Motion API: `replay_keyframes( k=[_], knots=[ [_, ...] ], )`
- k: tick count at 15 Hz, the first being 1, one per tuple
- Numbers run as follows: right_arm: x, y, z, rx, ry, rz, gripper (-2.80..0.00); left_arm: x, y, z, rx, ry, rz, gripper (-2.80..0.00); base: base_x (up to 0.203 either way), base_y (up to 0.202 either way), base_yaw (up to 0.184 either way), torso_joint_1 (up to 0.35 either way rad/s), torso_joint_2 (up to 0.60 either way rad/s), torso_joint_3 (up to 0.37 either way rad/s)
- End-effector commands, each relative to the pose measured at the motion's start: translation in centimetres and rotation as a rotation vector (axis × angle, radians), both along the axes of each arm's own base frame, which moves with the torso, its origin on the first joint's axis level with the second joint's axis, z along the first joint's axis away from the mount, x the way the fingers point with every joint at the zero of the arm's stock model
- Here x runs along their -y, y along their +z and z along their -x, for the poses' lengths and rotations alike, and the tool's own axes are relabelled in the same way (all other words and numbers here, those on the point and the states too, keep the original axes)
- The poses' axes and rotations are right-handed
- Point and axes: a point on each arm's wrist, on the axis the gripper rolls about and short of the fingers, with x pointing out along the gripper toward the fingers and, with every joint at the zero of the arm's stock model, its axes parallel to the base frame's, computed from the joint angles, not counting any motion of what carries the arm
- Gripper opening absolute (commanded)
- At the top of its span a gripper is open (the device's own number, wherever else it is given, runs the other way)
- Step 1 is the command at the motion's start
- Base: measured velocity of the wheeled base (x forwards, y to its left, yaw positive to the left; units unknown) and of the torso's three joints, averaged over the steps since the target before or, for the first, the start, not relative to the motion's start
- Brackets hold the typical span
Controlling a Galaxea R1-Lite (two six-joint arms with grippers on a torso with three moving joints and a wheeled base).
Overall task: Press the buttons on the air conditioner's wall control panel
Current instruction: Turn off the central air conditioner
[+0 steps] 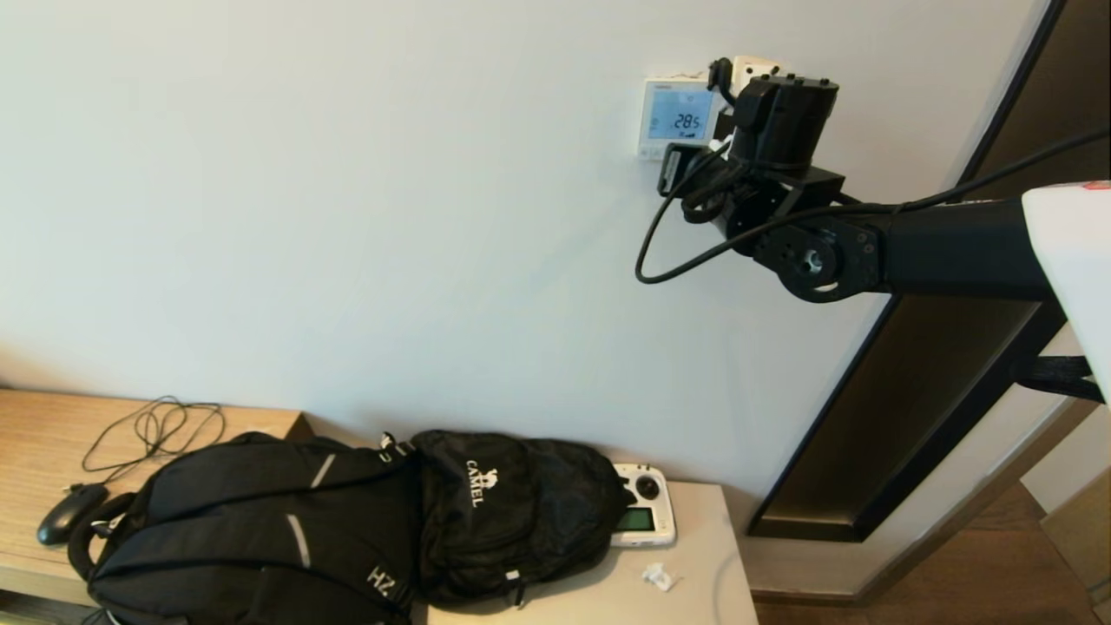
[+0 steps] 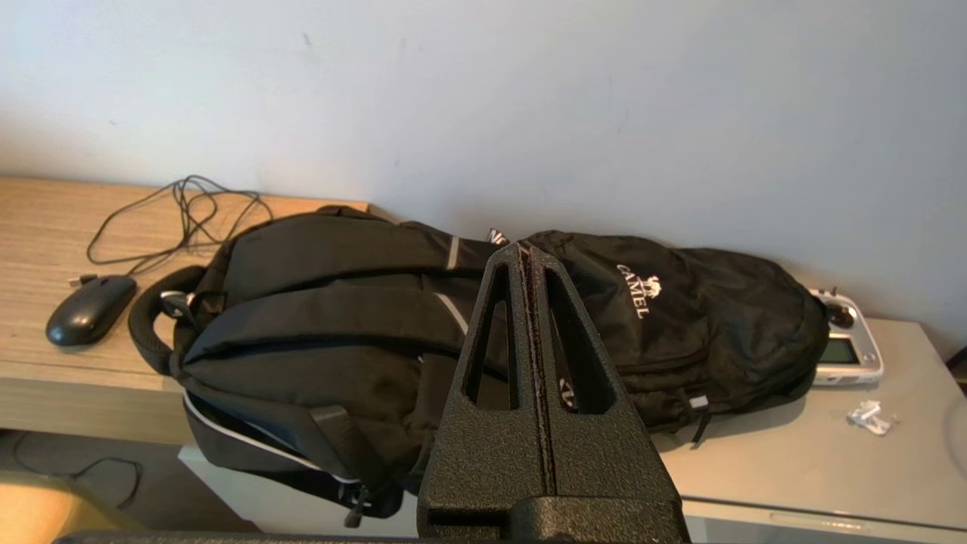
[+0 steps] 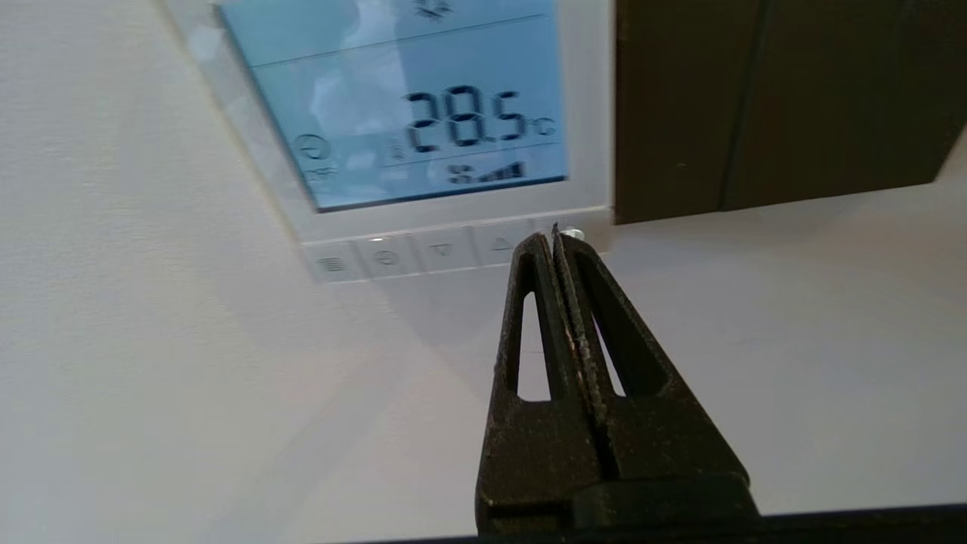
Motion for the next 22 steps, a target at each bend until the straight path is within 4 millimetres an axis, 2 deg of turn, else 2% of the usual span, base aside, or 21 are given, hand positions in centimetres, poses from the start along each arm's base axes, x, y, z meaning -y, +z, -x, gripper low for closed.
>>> replay_keyframes(
  k=[1,12,22],
  knots=[
    [0.1,0.0,-0.1,0.002,-0.006,-0.003,-2.8,0.0,0.0,0.0,0.001,0.001,0.0,-2.8,0.0,0.0,0.0,0.0,0.0,0.0],
    [0.7,-1.2,-1.5,-0.019,-0.023,0.01,-2.8,0.0,0.0,0.0,0.001,0.001,0.0,-2.8,0.0,0.0,0.0,0.0,0.0,0.0],
    [0.7,-0.4,-0.7,-0.001,-0.013,-0.002,-2.8,0.0,0.0,0.0,0.001,0.0,0.0,-2.8,0.0,0.0,0.0,0.0,0.0,0.0]
  ],
)
